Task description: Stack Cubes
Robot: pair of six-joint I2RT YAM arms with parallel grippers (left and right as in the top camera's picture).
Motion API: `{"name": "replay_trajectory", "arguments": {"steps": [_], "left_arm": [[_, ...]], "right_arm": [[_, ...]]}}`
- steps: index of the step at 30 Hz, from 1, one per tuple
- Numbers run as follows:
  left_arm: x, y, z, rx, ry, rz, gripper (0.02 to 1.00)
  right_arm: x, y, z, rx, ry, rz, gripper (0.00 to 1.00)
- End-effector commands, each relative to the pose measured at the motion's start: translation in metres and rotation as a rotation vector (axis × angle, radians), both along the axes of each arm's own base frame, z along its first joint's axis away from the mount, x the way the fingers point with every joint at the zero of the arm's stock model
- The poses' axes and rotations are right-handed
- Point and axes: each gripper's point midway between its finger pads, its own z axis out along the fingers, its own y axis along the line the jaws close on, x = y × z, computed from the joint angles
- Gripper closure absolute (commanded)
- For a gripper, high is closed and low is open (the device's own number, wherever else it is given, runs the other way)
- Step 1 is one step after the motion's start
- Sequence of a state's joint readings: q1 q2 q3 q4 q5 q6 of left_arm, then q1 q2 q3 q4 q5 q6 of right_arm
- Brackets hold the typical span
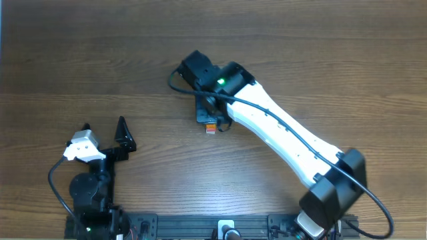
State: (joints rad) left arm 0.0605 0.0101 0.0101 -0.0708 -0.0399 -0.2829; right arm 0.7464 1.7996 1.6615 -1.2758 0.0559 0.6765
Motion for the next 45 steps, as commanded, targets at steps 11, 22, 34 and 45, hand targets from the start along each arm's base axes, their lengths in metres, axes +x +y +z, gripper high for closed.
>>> {"name": "replay_trajectory", "arguments": {"steps": [11,22,34,45], "left_arm": [[0.0,0.0,0.0,0.014,-0.003,-0.001,0.023],[0.0,0.0,0.0,0.014,-0.003,-0.001,0.018],[0.0,0.0,0.0,0.014,-0.003,-0.001,0.018],[0.0,0.0,0.0,0.014,-0.003,-0.001,0.018]], "right_arm": [[0.012,0.015,-0.014,-0.02,-0.015,0.019,0.989],[0.019,0.016,-0.025,-0.034,-0.011,0.01,0.991],[0.019,0.015,-0.033,-0.052,0.003,0.01,0.991],[0.02,0.014,-0.036,-0.064,0.004,0.009,0.987]]}}
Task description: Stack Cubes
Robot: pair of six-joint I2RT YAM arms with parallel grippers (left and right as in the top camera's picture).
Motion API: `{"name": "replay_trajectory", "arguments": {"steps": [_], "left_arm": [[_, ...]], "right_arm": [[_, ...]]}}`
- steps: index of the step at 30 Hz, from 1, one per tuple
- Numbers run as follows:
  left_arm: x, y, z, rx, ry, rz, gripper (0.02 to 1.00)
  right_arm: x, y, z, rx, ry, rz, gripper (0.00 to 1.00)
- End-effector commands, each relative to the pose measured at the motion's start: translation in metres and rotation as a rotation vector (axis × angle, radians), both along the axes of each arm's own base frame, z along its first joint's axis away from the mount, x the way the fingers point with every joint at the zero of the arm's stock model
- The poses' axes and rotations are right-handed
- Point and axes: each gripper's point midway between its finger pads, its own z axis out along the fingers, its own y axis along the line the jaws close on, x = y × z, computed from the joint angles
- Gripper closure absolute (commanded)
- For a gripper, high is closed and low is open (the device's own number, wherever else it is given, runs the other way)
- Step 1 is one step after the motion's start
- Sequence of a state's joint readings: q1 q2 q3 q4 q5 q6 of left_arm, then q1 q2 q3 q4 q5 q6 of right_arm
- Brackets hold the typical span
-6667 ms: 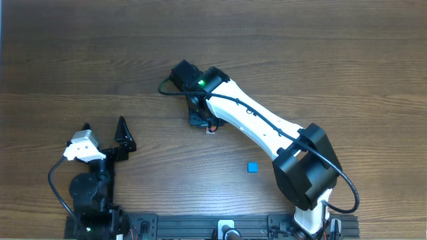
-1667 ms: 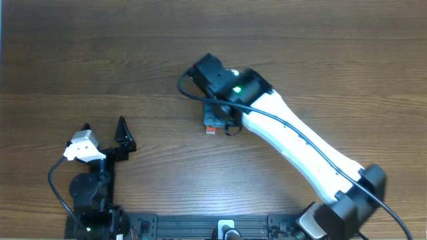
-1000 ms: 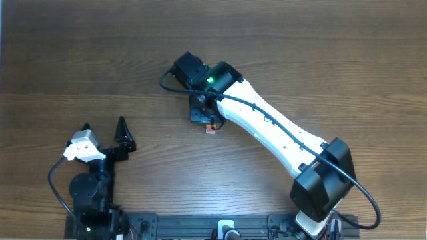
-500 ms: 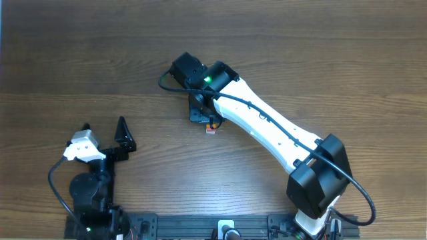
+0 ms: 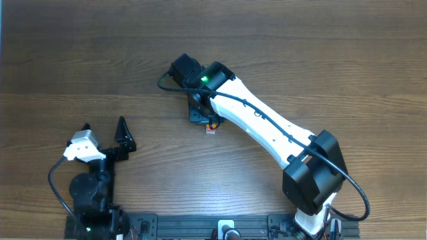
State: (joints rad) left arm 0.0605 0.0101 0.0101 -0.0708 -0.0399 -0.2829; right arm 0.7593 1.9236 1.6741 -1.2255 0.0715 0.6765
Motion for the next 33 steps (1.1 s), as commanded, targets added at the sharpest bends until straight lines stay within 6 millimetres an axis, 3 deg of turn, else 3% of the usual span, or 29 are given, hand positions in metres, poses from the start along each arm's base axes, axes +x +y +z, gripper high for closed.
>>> {"name": "replay_trajectory", "arguments": {"steps": [1,24,33], "left_arm": [[0.0,0.0,0.0,0.014,-0.003,-0.001,0.018],[0.0,0.0,0.0,0.014,-0.003,-0.001,0.018],[0.0,0.0,0.0,0.014,-0.003,-0.001,0.018]], "right_arm": [[0.009,0.001,0.002,-0.011,-0.03,-0.001,0.987],[0.012,0.003,-0.003,-0.013,-0.033,-0.001,0.972],[0.012,0.003,-0.014,-0.031,-0.012,-0.001,0.895]]}}
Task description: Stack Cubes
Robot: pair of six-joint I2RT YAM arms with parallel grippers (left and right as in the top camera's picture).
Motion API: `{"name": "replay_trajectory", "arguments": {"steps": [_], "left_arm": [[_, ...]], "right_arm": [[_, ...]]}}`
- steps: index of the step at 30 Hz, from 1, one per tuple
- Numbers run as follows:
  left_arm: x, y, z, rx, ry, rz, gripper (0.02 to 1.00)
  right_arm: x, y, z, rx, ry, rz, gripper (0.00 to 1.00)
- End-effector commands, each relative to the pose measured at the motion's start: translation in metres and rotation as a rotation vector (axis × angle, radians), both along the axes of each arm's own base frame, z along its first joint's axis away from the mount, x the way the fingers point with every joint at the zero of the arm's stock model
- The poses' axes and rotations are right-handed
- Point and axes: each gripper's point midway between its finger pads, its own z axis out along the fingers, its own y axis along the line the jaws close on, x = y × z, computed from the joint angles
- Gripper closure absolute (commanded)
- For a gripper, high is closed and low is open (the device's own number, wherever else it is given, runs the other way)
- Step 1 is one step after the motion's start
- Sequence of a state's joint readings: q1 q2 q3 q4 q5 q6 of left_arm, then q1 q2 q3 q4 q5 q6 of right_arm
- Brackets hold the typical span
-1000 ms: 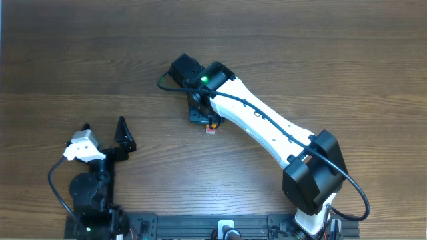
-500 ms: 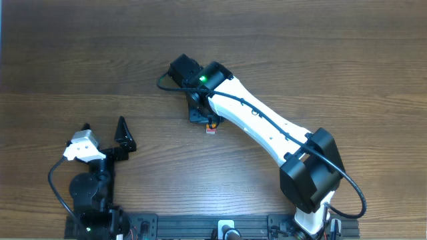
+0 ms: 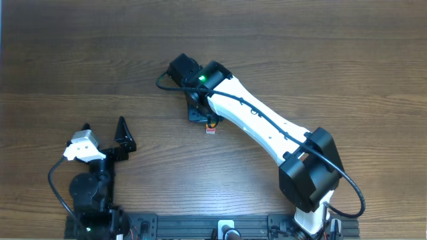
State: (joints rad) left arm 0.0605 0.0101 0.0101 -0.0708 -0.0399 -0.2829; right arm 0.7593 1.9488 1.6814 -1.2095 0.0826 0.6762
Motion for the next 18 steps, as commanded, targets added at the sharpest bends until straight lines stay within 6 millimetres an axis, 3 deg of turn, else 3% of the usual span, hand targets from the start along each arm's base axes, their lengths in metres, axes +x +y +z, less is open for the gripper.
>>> {"name": "replay_trajectory", "arguments": {"steps": [1,18], "left_arm": [[-0.0001,0.0004,0.0,0.014,-0.003,-0.001,0.018],[-0.0001,0.0004,0.0,0.014,-0.003,-0.001,0.018]], "right_arm": [[0.0068,0.0007,-0.0074,-0.022,-0.006,-0.001,0.882],[0.0059,-0.0013,-0.0075,-0.028,0.0,-0.002,0.665]]}}
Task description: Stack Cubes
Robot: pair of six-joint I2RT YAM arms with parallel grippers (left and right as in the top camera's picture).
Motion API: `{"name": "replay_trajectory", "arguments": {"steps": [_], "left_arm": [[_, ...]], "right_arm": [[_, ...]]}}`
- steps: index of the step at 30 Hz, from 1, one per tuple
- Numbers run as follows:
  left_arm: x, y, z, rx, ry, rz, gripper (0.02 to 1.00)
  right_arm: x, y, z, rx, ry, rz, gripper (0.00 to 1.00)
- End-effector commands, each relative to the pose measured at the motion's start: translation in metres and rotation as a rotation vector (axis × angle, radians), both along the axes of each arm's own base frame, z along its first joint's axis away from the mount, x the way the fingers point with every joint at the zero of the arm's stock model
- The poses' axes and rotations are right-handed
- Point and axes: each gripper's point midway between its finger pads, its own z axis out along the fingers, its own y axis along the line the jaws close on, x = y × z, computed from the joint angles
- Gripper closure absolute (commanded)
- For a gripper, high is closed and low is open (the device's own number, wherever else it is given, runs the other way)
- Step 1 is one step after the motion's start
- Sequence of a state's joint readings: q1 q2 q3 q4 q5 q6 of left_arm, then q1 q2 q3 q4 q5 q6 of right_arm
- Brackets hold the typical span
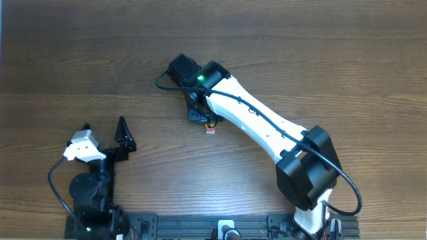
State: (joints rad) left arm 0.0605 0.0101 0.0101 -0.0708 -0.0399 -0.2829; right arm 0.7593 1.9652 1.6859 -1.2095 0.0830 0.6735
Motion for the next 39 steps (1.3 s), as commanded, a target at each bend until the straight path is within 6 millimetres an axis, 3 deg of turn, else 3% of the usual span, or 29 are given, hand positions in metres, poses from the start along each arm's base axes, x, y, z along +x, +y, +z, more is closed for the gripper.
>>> {"name": "replay_trajectory", "arguments": {"steps": [1,7,14,21,26,30,33,35,39], "left_arm": [[0.0,0.0,0.0,0.014,-0.003,-0.001,0.02],[0.0,0.0,0.0,0.014,-0.003,-0.001,0.018],[0.0,0.0,0.0,0.014,-0.003,-0.001,0.018],[0.0,0.0,0.0,0.014,-0.004,-0.001,0.018],[0.0,0.0,0.0,0.014,-0.003,-0.001,0.018],[0.0,0.0,0.0,0.014,-0.003,-0.001,0.018],[0.0,0.0,0.0,0.014,-0.003,-0.001,0.02],[0.0,0.0,0.0,0.014,-0.003,-0.001,0.02],[0.0,0.0,0.0,0.014,-0.003,-0.001,0.02]], "right_arm": [[0.005,-0.002,-0.003,-0.019,-0.008,-0.005,0.643],[0.005,-0.002,-0.003,-0.019,-0.009,-0.005,0.555],[0.006,-0.002,-0.003,-0.019,-0.01,-0.005,0.014],[0.011,0.001,0.013,0.014,-0.057,0.034,0.007],[0.025,-0.008,0.06,0.072,-0.195,0.069,0.007],[0.032,-0.043,0.121,0.075,-0.364,0.055,0.007],[0.031,-0.081,0.164,0.074,-0.467,0.043,0.009],[0.025,-0.125,0.192,0.055,-0.525,0.007,0.007],[0.007,-0.183,0.215,0.013,-0.6,-0.052,0.009]]}}
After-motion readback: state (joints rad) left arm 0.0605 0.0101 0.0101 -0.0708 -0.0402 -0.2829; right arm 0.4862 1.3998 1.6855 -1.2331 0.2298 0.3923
